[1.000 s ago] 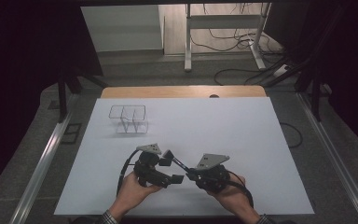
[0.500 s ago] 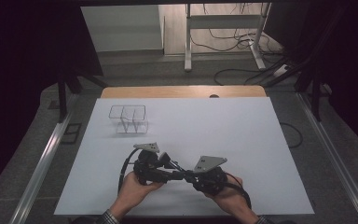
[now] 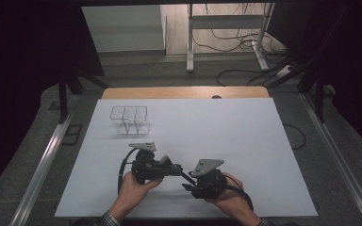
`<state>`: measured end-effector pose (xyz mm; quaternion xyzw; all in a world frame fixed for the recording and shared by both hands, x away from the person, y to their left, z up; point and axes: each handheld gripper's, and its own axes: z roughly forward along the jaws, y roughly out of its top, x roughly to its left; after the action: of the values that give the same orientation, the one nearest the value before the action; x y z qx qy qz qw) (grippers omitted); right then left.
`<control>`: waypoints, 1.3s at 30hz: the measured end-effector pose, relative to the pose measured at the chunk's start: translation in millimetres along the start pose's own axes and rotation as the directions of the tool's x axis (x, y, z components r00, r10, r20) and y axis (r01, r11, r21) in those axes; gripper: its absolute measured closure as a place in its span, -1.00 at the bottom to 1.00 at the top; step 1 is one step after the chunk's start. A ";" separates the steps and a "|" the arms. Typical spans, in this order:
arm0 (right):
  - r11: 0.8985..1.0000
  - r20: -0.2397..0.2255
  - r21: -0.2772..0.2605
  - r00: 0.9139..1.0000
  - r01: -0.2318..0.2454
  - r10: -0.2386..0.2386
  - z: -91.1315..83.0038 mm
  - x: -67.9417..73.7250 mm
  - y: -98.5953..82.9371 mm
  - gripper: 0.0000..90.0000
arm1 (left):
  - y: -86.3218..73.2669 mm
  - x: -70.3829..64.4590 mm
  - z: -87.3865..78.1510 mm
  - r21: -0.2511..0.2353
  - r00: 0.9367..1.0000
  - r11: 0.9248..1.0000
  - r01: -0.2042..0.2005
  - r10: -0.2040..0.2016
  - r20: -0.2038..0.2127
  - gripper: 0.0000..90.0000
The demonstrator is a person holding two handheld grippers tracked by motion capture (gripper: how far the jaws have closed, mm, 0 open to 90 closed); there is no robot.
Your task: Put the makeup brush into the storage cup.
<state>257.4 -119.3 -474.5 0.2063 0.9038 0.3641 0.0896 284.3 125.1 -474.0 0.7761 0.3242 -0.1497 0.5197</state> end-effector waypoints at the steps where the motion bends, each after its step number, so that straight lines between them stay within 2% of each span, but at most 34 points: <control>1: 1.000 -0.004 -0.003 1.000 -0.010 0.010 0.0 -1.7 0.0 -0.10 | 0.0 0.3 -1.3 -0.005 1.000 1.000 -0.002 0.002 -0.003 0.71; 5: 0.999 -0.014 0.004 0.999 -0.040 0.040 1.2 -6.7 -0.7 -0.35 | 0.6 -0.1 -5.4 -0.008 0.999 1.000 -0.018 0.018 -0.036 0.71; 11: 0.999 -0.038 0.011 0.998 -0.051 0.051 3.4 -9.0 -3.2 -0.53 | 1.1 -3.5 -8.9 0.000 0.994 0.998 -0.057 0.057 -0.093 0.71; 23: 0.998 -0.050 0.022 0.997 -0.064 0.065 0.8 -15.7 -9.3 -0.71 | 1.2 -5.4 -17.6 -0.001 0.983 0.996 -0.091 0.089 -0.162 0.71; 32: 0.997 -0.052 0.017 0.995 -0.079 0.079 -2.8 -21.6 -14.0 -0.79 | 1.5 -6.0 -20.5 0.003 0.975 0.994 -0.112 0.110 -0.195 0.71; 39: 0.996 -0.045 0.018 0.995 -0.089 0.090 -6.0 -25.0 -17.4 -0.84 | 1.3 -6.6 -24.0 0.006 0.965 0.992 -0.129 0.127 -0.228 0.71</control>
<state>272.6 -145.2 -482.0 0.2387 0.8983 0.3653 0.0507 277.7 144.2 -459.4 0.8052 0.3317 -0.0242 0.4909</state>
